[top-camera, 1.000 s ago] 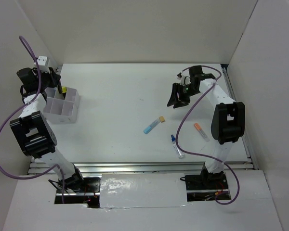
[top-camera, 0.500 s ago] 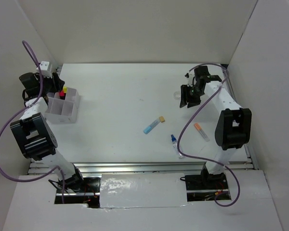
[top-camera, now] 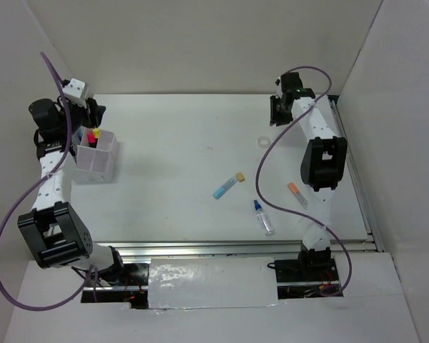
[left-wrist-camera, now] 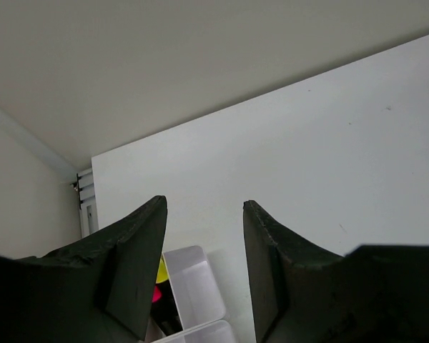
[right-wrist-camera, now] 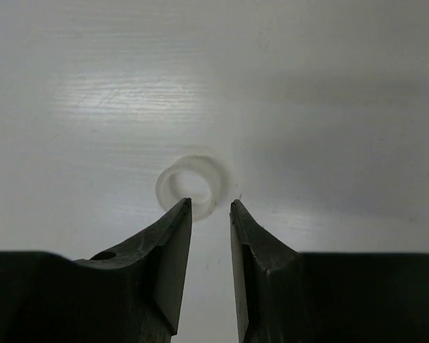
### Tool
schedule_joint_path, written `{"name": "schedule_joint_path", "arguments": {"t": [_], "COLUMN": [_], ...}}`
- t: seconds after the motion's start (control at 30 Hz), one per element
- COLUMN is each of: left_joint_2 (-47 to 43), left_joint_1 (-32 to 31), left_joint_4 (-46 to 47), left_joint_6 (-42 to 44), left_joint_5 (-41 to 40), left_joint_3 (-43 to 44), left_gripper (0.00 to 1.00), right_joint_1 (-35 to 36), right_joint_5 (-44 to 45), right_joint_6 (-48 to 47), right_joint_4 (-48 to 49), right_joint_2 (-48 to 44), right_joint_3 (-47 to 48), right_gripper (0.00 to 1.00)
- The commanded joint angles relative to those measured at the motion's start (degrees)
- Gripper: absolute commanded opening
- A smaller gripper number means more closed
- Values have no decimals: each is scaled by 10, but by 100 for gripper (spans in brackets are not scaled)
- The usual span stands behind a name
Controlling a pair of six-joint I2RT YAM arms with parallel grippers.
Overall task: Sort the stationery into containers
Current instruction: Place the stationery into the container, then grab a piece of stationery with the right arm
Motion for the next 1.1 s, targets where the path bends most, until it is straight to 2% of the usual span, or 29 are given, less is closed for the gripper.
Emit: {"name": "schedule_joint_path", "arguments": {"t": [0.0,0.37,0.87,1.07], "left_joint_2": [-32,-64,-80,-95], "left_joint_1": [-5,-47,-86,-97], "left_joint_4": [-6,-30,-60,-65], "left_joint_6": [29,56,93,98], "left_joint_5": [14,10,-10,-13], "left_joint_3": [-19,-37,-47,-58], "left_gripper": [59,63,65,65], "right_joint_1": [8,14,26,26], "right_joint_5": [30,18,54,47], "right_joint_6": [14,10,-26,-26], "right_joint_4": [-15,1,-41,-37], "right_joint_2": [52,109,136,120], "right_joint_3": [58,58,63,33], "right_gripper": [35,36,34,44]}}
